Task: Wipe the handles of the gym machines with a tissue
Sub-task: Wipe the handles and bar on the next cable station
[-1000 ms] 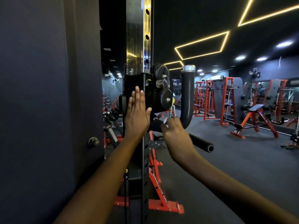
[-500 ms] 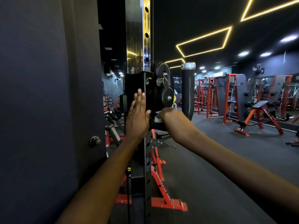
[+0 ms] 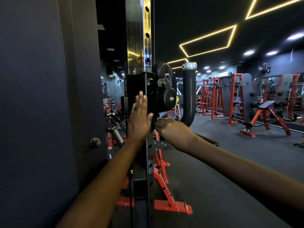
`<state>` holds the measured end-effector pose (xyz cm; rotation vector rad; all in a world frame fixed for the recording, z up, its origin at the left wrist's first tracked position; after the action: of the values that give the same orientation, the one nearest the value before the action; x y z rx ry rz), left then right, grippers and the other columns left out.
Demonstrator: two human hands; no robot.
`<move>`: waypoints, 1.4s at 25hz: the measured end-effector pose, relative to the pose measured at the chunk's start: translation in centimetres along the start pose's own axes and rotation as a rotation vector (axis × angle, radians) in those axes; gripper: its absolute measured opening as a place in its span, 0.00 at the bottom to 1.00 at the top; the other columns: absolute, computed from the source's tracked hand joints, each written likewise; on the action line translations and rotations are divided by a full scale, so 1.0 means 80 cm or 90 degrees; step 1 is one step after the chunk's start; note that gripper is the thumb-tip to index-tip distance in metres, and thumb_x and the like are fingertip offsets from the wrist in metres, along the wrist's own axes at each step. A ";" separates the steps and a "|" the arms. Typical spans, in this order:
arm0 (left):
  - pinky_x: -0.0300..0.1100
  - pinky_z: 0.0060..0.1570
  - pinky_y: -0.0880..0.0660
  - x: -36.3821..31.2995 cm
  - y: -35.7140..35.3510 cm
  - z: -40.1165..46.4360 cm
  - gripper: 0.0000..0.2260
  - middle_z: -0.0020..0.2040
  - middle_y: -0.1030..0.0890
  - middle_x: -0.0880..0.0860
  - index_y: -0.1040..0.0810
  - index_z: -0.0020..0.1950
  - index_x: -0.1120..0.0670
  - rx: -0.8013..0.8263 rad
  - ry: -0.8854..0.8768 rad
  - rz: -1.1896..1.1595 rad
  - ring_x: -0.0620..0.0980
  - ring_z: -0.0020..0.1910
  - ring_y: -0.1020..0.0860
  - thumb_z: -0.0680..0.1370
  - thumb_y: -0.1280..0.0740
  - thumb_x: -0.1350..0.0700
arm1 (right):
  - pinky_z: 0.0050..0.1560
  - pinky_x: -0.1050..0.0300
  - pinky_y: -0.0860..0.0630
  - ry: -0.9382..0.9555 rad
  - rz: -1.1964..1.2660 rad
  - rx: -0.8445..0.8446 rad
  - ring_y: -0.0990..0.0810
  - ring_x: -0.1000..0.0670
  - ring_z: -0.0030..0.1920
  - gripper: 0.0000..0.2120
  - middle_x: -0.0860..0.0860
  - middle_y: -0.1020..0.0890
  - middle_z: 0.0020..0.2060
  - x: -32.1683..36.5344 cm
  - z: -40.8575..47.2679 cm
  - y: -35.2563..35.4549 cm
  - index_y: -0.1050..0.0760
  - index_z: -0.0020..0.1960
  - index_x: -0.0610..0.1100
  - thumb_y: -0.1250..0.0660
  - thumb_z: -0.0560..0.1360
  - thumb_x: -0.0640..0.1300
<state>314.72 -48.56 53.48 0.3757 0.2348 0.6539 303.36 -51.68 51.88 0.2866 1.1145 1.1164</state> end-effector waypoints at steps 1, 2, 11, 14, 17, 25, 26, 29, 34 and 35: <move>0.37 0.73 0.66 -0.003 0.002 -0.002 0.29 0.79 0.56 0.55 0.59 0.77 0.58 -0.009 -0.003 0.021 0.44 0.76 0.60 0.80 0.55 0.47 | 0.51 0.52 0.25 0.021 -0.005 0.001 0.22 0.44 0.53 0.10 0.43 0.21 0.49 0.002 -0.001 -0.007 0.22 0.51 0.37 0.37 0.72 0.33; 0.41 0.74 0.64 -0.009 0.004 -0.003 0.29 0.79 0.52 0.58 0.56 0.78 0.59 -0.025 -0.014 0.061 0.46 0.77 0.58 0.80 0.54 0.47 | 0.50 0.53 0.23 0.040 0.001 -0.014 0.20 0.45 0.50 0.07 0.44 0.19 0.45 0.001 -0.011 -0.006 0.20 0.47 0.38 0.32 0.69 0.34; 0.50 0.73 0.69 0.007 0.042 0.061 0.31 0.80 0.55 0.57 0.59 0.78 0.58 0.027 0.072 0.232 0.50 0.78 0.60 0.79 0.65 0.42 | 0.57 0.51 0.30 -0.015 0.052 -0.012 0.29 0.43 0.62 0.16 0.43 0.28 0.60 -0.004 0.024 0.015 0.29 0.63 0.38 0.46 0.77 0.33; 0.50 0.69 0.74 0.004 0.037 0.048 0.31 0.79 0.59 0.56 0.63 0.76 0.58 0.031 0.018 0.301 0.50 0.77 0.63 0.78 0.68 0.40 | 0.62 0.49 0.31 0.017 0.023 0.000 0.32 0.42 0.65 0.17 0.41 0.28 0.62 0.005 0.015 -0.012 0.30 0.65 0.37 0.48 0.79 0.35; 0.52 0.67 0.77 0.005 0.034 0.047 0.33 0.77 0.64 0.55 0.65 0.75 0.58 0.014 0.009 0.337 0.50 0.77 0.64 0.76 0.72 0.39 | 0.64 0.51 0.32 0.026 0.004 0.010 0.33 0.43 0.65 0.15 0.42 0.28 0.62 0.001 -0.039 0.003 0.29 0.63 0.36 0.46 0.79 0.35; 0.56 0.73 0.66 0.005 0.029 0.043 0.29 0.79 0.47 0.56 0.57 0.78 0.53 -0.012 -0.048 0.301 0.55 0.78 0.48 0.81 0.67 0.40 | 0.54 0.48 0.27 -0.106 0.113 0.068 0.25 0.41 0.60 0.16 0.41 0.27 0.59 -0.020 0.035 -0.001 0.32 0.64 0.38 0.43 0.77 0.33; 0.55 0.73 0.66 0.004 0.029 0.044 0.29 0.79 0.45 0.56 0.56 0.78 0.53 -0.007 -0.049 0.289 0.55 0.78 0.46 0.81 0.67 0.40 | 0.54 0.48 0.27 -0.113 0.105 0.056 0.26 0.41 0.60 0.16 0.41 0.27 0.60 -0.022 0.028 -0.004 0.33 0.65 0.38 0.45 0.78 0.33; 0.55 0.73 0.67 0.004 0.031 0.042 0.30 0.79 0.45 0.57 0.53 0.78 0.55 -0.005 -0.046 0.286 0.54 0.77 0.44 0.81 0.67 0.39 | 0.53 0.51 0.26 -0.053 0.098 -0.040 0.24 0.41 0.58 0.16 0.40 0.26 0.57 -0.023 -0.007 0.023 0.29 0.62 0.35 0.46 0.76 0.31; 0.54 0.72 0.69 0.002 0.029 0.039 0.30 0.79 0.48 0.57 0.54 0.77 0.56 -0.005 -0.063 0.289 0.53 0.78 0.48 0.81 0.61 0.39 | 0.55 0.51 0.27 -0.119 0.020 0.025 0.26 0.41 0.61 0.16 0.41 0.26 0.60 -0.030 -0.004 0.025 0.29 0.63 0.36 0.46 0.77 0.32; 0.55 0.72 0.68 0.002 0.030 0.040 0.30 0.79 0.48 0.57 0.54 0.77 0.56 -0.009 -0.062 0.292 0.53 0.78 0.48 0.81 0.61 0.39 | 0.54 0.51 0.27 -0.150 0.022 0.070 0.26 0.41 0.61 0.16 0.41 0.26 0.60 -0.034 0.008 0.015 0.29 0.63 0.37 0.46 0.78 0.32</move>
<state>314.58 -47.59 57.31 0.4514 0.0493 1.0837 303.22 -53.16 54.57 0.5127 0.9643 1.0241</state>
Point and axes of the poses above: each hand's wrist, its own z-axis towards the middle knuckle, its own y-axis out of the back of the hand, x = y × z, the point moved 9 cm from there along z, towards the middle knuckle
